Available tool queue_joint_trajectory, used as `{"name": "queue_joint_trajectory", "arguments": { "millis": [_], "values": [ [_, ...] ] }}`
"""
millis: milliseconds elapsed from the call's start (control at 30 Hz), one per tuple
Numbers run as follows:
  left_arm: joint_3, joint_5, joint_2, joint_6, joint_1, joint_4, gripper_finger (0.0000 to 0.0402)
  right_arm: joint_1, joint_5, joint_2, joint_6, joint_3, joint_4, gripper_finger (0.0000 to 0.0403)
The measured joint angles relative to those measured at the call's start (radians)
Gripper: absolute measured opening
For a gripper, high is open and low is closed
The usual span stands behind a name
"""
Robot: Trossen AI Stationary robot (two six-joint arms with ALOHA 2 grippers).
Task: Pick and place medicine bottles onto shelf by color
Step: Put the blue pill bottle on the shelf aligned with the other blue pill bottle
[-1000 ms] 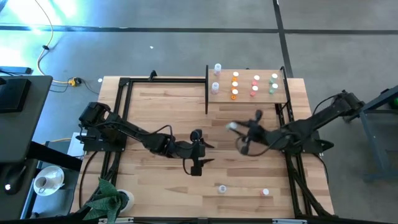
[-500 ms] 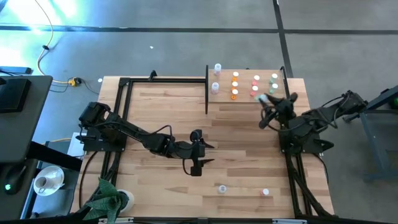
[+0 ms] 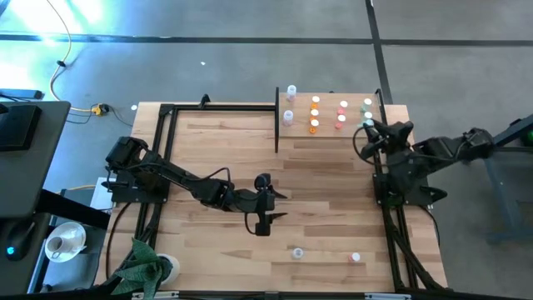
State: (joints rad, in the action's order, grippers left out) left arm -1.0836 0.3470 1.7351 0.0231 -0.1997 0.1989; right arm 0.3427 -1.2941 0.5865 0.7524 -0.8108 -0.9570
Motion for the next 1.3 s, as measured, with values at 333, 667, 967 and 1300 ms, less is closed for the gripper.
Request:
{"name": "queue_joint_trajectory", "arguments": {
  "millis": [333, 667, 967, 1300],
  "values": [
    [0.000, 0.000, 0.000, 0.000, 0.000, 0.000, 0.0225, -0.180, 0.173, 0.002, 0.159, 0.000, -0.208, 0.0099],
    [0.000, 0.000, 0.000, 0.004, 0.000, 0.001, 0.0225, -0.295, 0.242, 0.002, 0.215, 0.044, -0.243, 0.0099],
    [0.000, 0.000, 0.000, 0.004, 0.000, 0.001, 0.0225, -0.413, 0.309, 0.003, 0.171, 0.118, -0.145, 0.0099],
    [-0.001, 0.000, 0.000, 0.004, 0.000, 0.001, 0.0225, -0.561, 0.422, 0.026, -0.040, 0.121, 0.043, 0.0099]
  ]
}}
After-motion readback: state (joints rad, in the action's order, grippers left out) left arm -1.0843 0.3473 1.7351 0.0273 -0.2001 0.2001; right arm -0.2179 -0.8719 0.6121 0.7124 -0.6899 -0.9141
